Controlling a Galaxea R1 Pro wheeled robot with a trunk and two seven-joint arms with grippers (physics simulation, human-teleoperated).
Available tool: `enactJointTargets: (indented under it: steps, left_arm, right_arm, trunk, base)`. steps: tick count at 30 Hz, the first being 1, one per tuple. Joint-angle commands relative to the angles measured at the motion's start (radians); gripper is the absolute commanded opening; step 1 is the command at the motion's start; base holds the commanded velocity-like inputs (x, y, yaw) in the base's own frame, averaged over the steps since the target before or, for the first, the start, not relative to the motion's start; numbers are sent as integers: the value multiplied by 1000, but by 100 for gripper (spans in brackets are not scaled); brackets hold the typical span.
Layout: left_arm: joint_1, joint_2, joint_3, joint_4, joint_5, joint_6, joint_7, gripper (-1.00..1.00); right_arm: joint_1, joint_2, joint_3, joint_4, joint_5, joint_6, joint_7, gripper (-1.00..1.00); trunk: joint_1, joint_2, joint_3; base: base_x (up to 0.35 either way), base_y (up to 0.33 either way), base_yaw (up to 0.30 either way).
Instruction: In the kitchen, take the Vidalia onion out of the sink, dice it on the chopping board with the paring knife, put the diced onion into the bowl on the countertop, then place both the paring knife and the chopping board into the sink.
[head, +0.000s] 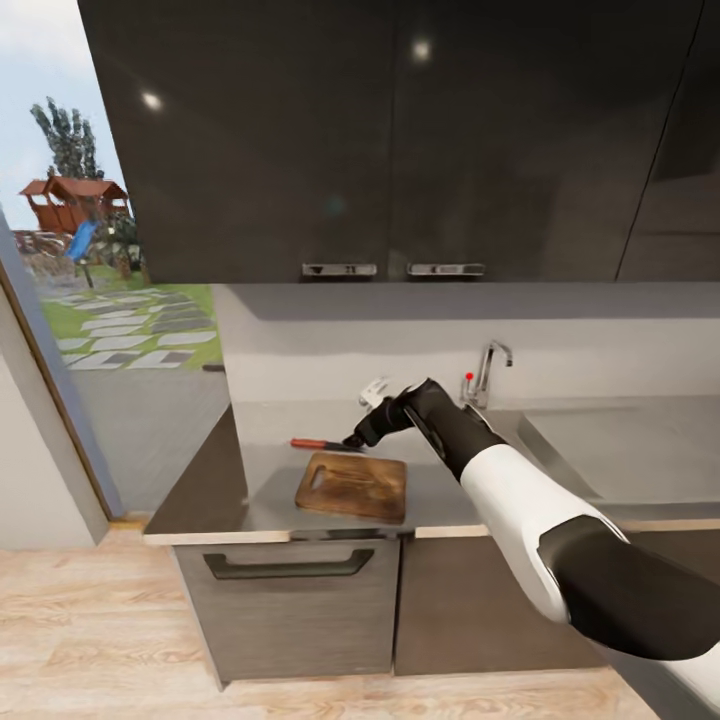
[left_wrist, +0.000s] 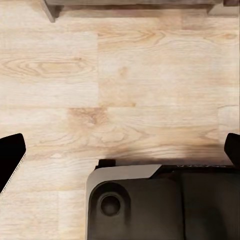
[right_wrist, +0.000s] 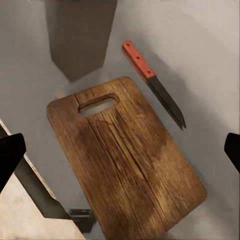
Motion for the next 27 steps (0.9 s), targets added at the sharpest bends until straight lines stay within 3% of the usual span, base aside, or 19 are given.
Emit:
enactJointTargets:
  steps: [1,8,15,20,27]
  left_arm:
    - [1,0,0,-1,1,-2,-1,100]
    - [1,1,0,-1,1,-2,-1,100]
    - [1,1,0,2,1,-2,-1,100]
    - [1,0,0,23,1,-2,-2,100]
    - [1,-1,0,27,1,-3,-2,100]
  right_arm:
    - [0,0,3,-2,11,-1,33,100]
    - [-1,0,25,-4,12,-27,111,100]
    - [-2,0,185,-12,11,-77,216,100]
    - [-1,0,221,-12,12,-164,341,100]
    - [-1,0,311,-12,12,-255,411,100]
  trunk:
    - [1,-1,0]
    - [1,-1,0]
    - [1,-1,0]
    - [1,-1,0]
    - [1,-1,0]
  base:
    - [345,75,0]
    - [345,98,0]
    - [298,203,0]
    - [126,131,0]
    - [13,14,0]
